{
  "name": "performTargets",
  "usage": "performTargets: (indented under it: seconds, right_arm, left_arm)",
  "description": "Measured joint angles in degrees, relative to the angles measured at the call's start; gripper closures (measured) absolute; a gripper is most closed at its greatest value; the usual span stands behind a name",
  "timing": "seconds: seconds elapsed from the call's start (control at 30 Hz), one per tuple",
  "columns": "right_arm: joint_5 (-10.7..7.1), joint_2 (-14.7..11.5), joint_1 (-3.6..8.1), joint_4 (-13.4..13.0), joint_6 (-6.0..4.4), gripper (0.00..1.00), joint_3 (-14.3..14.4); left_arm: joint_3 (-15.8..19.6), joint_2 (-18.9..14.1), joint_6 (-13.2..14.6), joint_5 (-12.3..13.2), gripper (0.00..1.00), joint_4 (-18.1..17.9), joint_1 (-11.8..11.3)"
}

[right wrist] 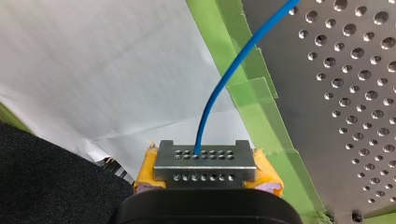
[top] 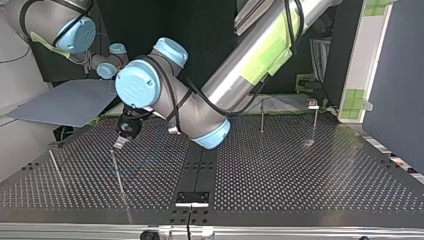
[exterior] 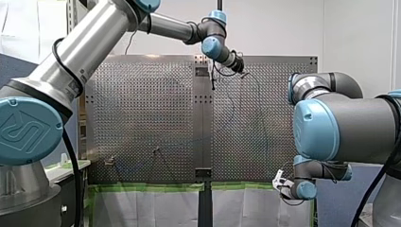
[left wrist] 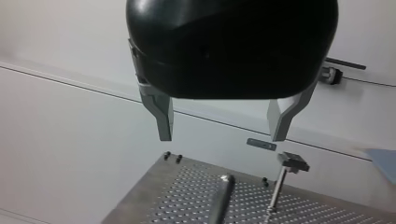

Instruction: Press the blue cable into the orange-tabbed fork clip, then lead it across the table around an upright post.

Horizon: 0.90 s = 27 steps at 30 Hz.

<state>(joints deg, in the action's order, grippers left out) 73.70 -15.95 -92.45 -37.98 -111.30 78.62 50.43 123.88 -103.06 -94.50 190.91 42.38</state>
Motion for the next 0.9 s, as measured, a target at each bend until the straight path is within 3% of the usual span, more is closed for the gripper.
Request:
performTargets:
  seconds: [0.67, 0.9]
  right_arm:
    - [-0.04, 0.0, -0.05, 0.0, 0.01, 1.00, 0.0]
    - [-0.04, 0.0, -0.05, 0.0, 0.01, 1.00, 0.0]
  left_arm:
    - [0.0, 0.3, 0.2, -2.1, 0.00, 0.1, 0.2]
    - [0.0, 0.2, -0.1, -5.6, 0.00, 0.7, 0.2]
